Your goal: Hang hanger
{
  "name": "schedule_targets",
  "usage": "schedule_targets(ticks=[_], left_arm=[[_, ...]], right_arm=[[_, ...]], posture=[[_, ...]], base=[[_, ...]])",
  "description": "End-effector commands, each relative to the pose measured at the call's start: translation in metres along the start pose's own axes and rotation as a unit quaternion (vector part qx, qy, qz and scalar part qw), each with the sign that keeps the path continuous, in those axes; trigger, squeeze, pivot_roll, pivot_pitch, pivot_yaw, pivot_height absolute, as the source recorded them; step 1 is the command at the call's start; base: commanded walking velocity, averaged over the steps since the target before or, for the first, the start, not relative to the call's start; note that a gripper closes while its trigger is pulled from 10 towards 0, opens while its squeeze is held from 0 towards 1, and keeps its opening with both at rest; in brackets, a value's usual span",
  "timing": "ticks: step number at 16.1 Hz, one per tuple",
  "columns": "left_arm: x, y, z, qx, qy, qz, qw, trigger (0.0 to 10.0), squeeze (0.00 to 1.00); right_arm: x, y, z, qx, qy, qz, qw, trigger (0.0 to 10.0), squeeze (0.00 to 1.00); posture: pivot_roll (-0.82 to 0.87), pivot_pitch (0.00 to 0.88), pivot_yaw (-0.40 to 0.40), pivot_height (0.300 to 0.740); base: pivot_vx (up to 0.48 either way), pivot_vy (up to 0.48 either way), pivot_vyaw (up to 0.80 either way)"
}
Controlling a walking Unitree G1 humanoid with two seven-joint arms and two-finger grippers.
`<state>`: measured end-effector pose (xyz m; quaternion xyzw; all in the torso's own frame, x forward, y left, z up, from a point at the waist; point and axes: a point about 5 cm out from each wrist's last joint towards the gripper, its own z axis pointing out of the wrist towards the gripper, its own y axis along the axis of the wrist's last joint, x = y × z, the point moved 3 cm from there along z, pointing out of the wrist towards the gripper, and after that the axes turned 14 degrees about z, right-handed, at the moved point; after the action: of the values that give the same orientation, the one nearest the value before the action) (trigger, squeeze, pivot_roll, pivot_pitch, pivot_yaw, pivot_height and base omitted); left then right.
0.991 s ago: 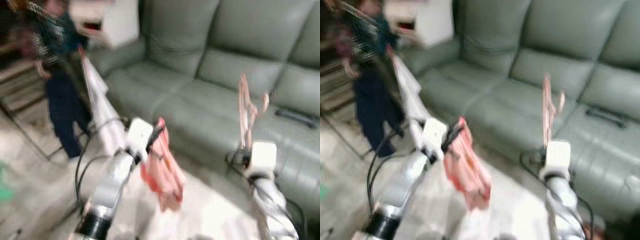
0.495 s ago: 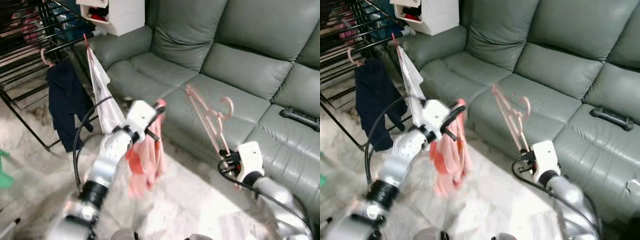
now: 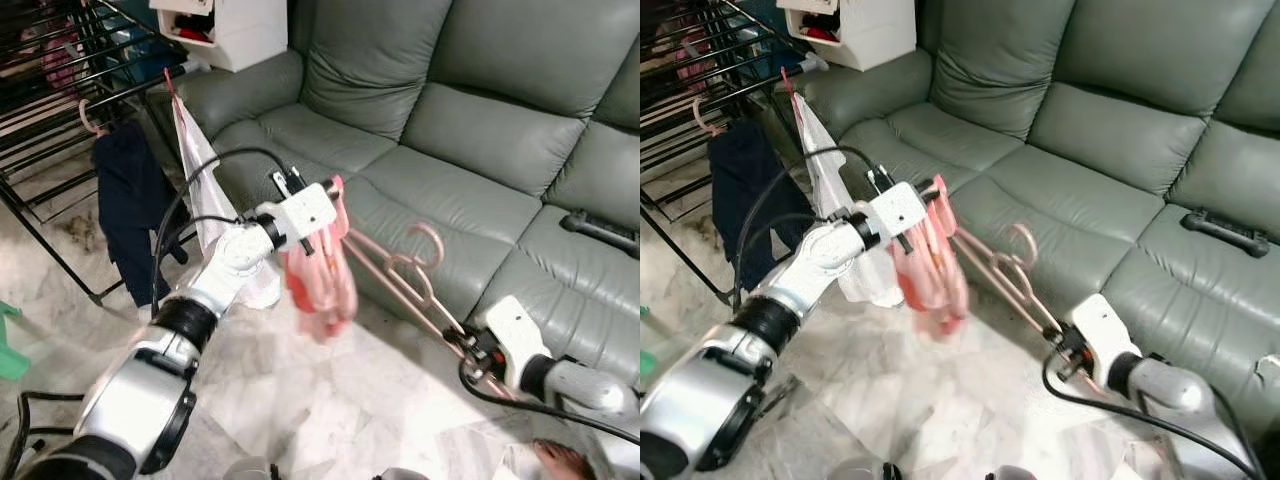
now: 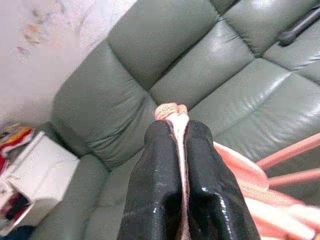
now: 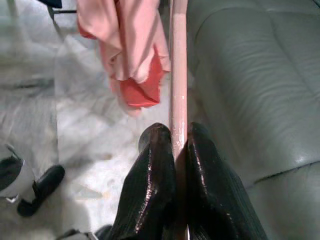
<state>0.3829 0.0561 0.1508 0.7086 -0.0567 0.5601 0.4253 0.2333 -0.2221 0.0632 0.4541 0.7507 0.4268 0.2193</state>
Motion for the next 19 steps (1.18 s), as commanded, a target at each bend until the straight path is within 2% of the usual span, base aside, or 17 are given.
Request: schedule_targets(ticks=[1,5,10,13,15,17,19], left_arm=[[0.009,-0.001,0.002,0.001,0.011,0.011,1.000,10.0,0.00],[0.012,-0.006,0.003,0.010,0.018,0.028,0.999,10.0,0.00],[0.008,-0.010,0.001,0.007,0.011,0.038,0.999,10.0,0.00],[-0.002,-0.002,-0.001,-0.029,-0.020,0.042,0.999,10.0,0.00],[-0.011,0.000,-0.004,-0.047,-0.049,0.062,0.996,10.0,0.00],[-0.015,0.003,-0.006,-0.066,-0.060,0.070,0.994,10.0,0.00],[-0.018,0.013,-0.008,-0.108,-0.074,0.051,0.990,10.0,0.00]], right_arm=[[0.004,0.007,-0.006,0.000,0.021,-0.008,1.000,10.0,0.00],[0.008,-0.002,-0.017,0.050,0.064,-0.012,0.997,10.0,0.00],[0.017,0.002,-0.029,0.070,0.114,-0.015,0.991,10.0,0.00],[0.019,0.005,-0.030,0.067,0.129,-0.016,0.989,10.0,0.00],[0.025,0.011,-0.031,0.060,0.150,-0.009,0.987,10.0,0.00],[0.021,0.011,-0.030,0.057,0.146,-0.009,0.988,10.0,0.00],[0.017,0.012,-0.025,0.043,0.134,0.006,0.990,10.0,0.00]], posture=[[-0.14,0.000,0.074,0.740],[-0.14,0.000,0.075,0.740],[-0.14,0.000,0.070,0.740],[-0.14,0.000,0.073,0.740],[-0.14,0.000,0.072,0.740],[-0.14,0.000,0.072,0.740],[-0.13,0.000,0.073,0.740]], base=[[0.000,0.000,0.00],[0.000,0.000,0.00],[0.000,0.000,0.00],[0.000,0.000,0.00],[0.000,0.000,0.00],[0.000,0.000,0.00],[0.000,0.000,0.00]])
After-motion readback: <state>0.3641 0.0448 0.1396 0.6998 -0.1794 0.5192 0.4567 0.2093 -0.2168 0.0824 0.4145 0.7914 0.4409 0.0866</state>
